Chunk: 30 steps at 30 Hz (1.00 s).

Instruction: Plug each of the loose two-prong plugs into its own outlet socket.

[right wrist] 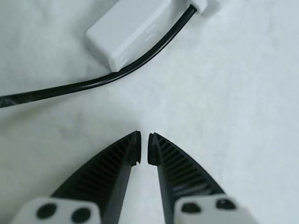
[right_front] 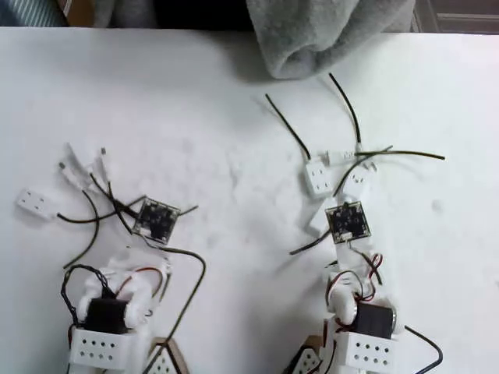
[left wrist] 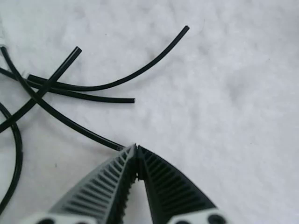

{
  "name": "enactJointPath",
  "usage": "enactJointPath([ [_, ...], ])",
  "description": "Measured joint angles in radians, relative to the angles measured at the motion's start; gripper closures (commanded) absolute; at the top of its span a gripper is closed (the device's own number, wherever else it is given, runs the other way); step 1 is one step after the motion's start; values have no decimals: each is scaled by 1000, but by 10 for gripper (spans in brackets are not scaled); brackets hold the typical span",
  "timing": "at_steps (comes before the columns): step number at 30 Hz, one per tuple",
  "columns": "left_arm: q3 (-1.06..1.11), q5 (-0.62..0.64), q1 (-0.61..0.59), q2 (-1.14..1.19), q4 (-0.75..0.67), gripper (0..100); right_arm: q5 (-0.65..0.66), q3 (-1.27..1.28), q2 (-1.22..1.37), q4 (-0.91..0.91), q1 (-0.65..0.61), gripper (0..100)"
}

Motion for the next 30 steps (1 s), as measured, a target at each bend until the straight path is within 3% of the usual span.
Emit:
enactJointPath([
  [30,0,0,0,0,0,976,0,0,0,0,0,958],
])
